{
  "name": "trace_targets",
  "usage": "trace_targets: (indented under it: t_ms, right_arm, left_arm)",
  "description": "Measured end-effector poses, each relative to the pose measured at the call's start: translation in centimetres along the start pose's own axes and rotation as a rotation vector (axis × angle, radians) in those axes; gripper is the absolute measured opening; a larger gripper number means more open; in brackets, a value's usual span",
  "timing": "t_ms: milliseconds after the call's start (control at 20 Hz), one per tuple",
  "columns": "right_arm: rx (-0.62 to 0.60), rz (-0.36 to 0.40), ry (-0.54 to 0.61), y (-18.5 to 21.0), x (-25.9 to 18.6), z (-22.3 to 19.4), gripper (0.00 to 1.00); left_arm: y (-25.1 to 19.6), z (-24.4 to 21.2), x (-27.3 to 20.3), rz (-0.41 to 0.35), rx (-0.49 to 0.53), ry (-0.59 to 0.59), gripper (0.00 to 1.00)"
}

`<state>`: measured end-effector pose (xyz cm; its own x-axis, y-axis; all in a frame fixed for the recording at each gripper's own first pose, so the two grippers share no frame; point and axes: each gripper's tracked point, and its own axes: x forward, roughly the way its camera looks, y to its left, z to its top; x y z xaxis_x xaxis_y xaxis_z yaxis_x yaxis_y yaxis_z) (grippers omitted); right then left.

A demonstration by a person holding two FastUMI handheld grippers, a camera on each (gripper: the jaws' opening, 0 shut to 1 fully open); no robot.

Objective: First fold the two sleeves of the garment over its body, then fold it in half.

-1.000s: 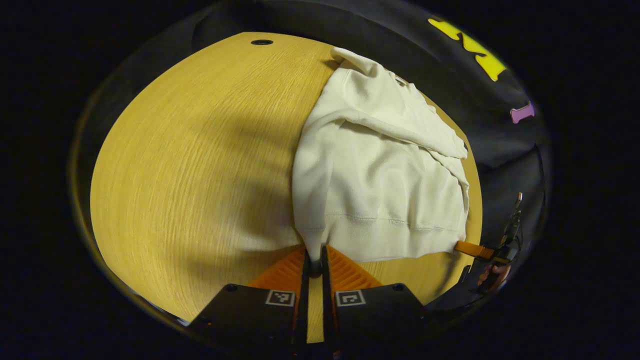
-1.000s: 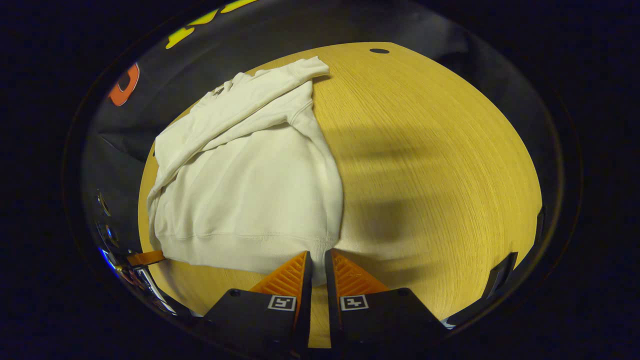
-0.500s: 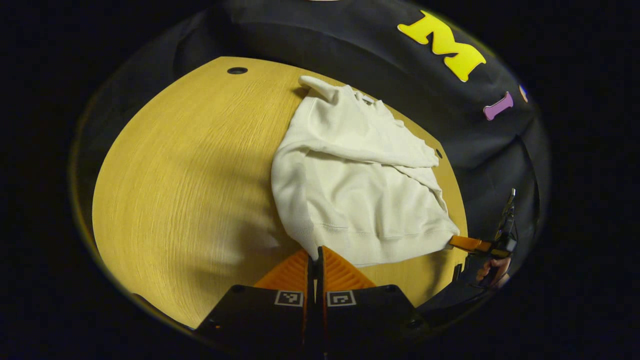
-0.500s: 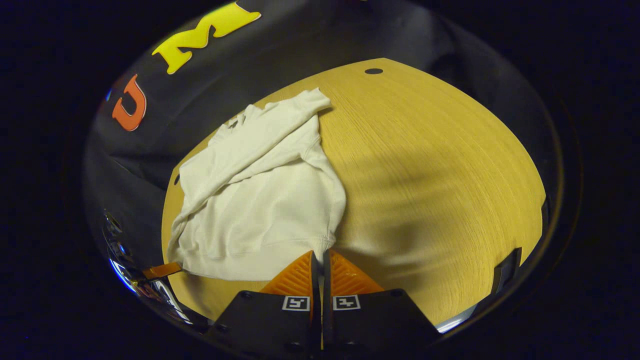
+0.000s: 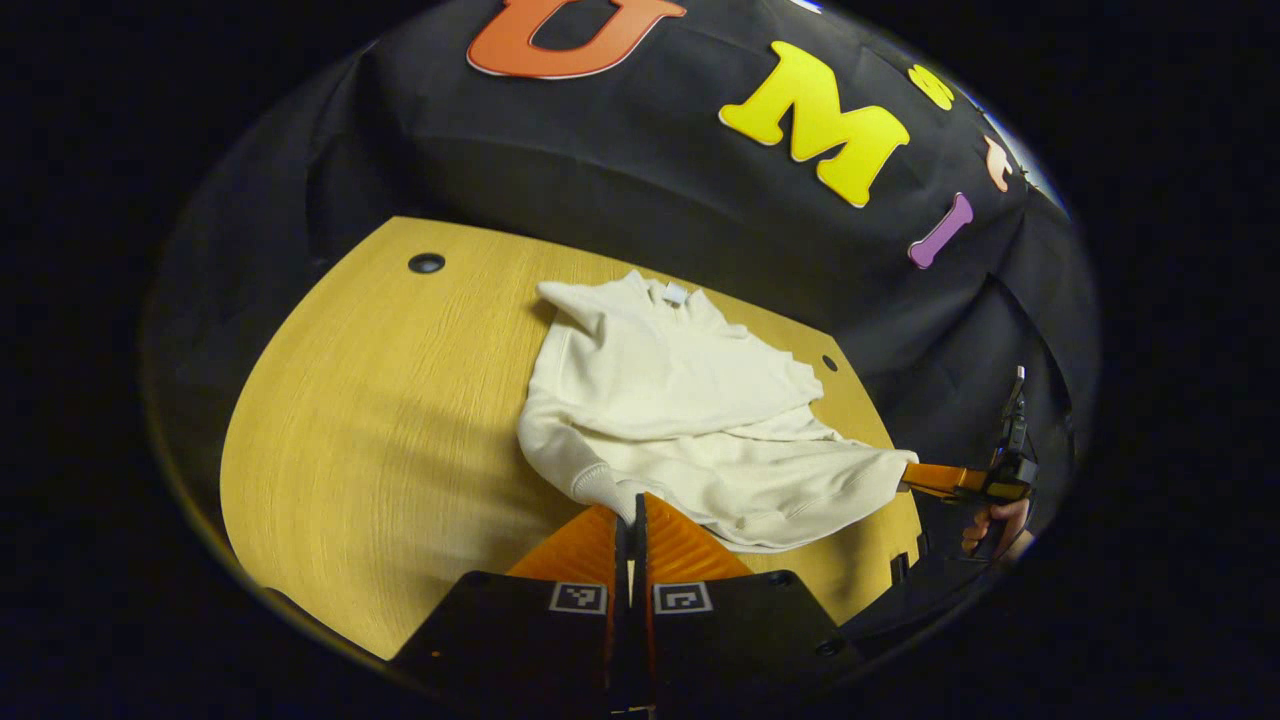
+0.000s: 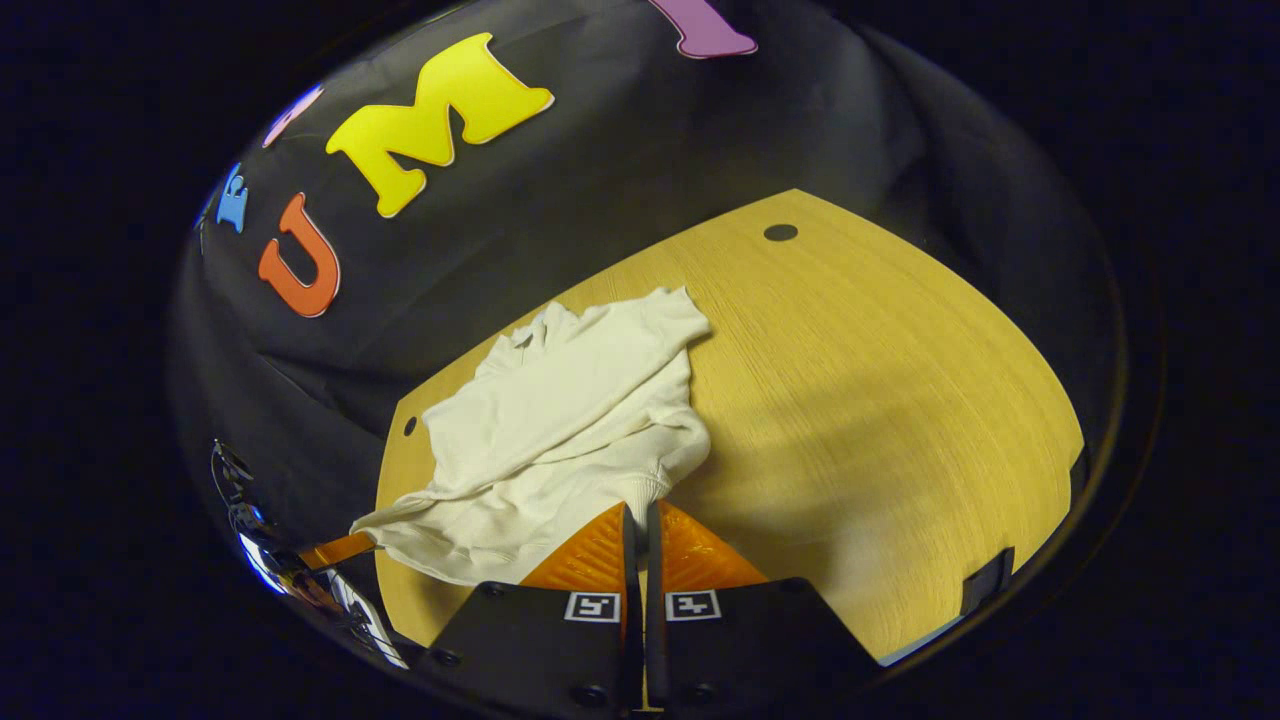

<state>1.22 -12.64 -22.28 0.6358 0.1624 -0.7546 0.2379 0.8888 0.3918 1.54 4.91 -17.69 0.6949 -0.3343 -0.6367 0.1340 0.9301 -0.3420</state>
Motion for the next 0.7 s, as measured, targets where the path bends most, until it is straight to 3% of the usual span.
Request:
trace_targets:
  t_ms: [400,700]
  right_arm:
    - [-0.042,0.089,-0.118,5.8,1.1,9.8,0.01]
    - [-0.002,0.136,-0.197,9.1,3.0,17.1,0.02]
  left_arm:
    - [-3.4,10.4,1.5,-0.078,-0.014,-0.180,0.03]
    - [-4.1,19.1,3.0,-0.092,-0.045,-0.317,0.03]
